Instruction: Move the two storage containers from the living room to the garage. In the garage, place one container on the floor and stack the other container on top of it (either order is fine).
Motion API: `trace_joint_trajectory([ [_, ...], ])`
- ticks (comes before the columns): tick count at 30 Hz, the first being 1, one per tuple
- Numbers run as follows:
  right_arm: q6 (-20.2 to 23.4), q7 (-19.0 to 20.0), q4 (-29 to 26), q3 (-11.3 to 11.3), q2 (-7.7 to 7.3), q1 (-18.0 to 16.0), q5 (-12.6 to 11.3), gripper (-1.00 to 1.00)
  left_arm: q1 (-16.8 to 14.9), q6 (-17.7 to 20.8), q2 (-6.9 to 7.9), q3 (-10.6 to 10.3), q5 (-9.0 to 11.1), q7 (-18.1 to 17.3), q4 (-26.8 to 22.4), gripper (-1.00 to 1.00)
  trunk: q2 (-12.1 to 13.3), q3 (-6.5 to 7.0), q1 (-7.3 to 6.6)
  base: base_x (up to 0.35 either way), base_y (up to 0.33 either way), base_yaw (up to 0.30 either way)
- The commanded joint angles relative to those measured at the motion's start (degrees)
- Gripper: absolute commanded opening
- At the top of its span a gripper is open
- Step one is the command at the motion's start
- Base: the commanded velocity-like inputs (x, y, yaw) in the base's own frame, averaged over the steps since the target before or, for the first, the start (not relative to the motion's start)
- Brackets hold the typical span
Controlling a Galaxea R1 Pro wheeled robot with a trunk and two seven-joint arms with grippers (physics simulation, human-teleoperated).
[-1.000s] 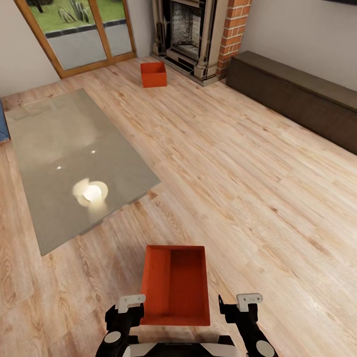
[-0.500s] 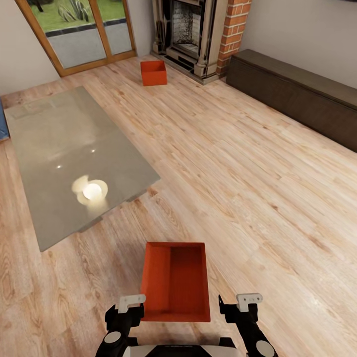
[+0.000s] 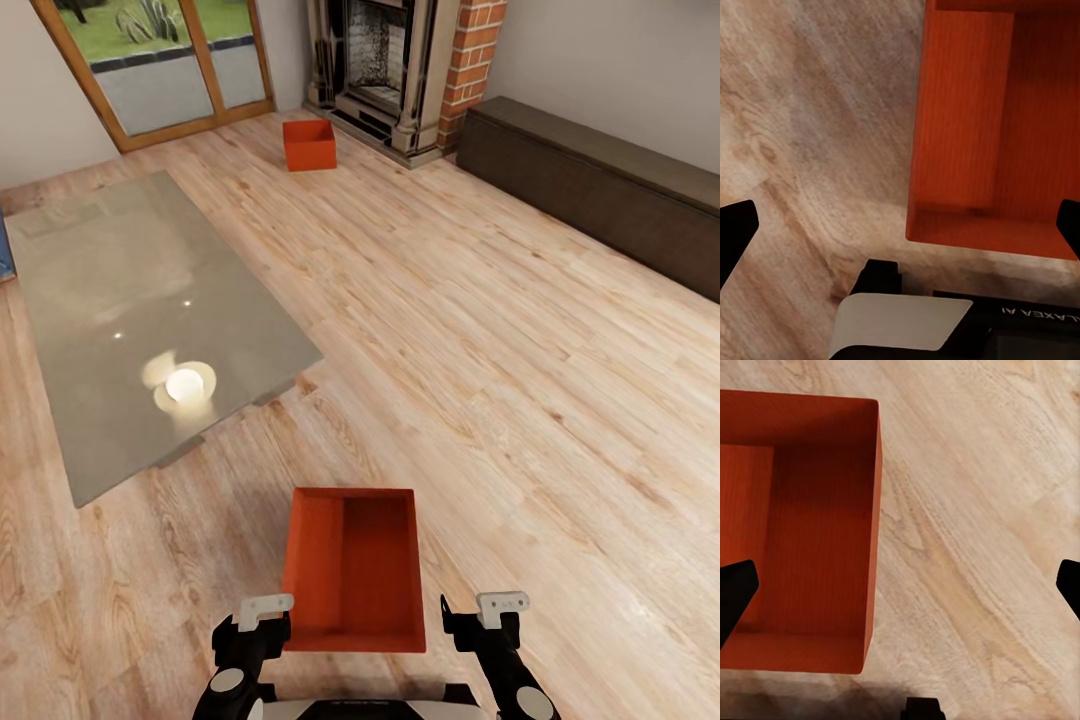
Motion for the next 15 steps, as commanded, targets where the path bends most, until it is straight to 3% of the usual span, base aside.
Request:
trace_joint_trajectory([
  [1, 0.4, -0.3, -0.1, 0.1, -0.01, 0.0, 0.5, 1.00, 0.0, 0.3, 0.03, -0.1, 0.4, 0.4, -0.1, 1.00, -0.4, -0.22, 0.23, 0.000, 0.000, 0.000],
  [15, 0.4, -0.3, -0.1, 0.1, -0.01, 0.0, 0.5, 1.00, 0.0, 0.3, -0.04, -0.1, 0.4, 0.4, -0.1, 1.00, -6.1, -2.73, 3.30, -0.079, 0.000, 0.000],
])
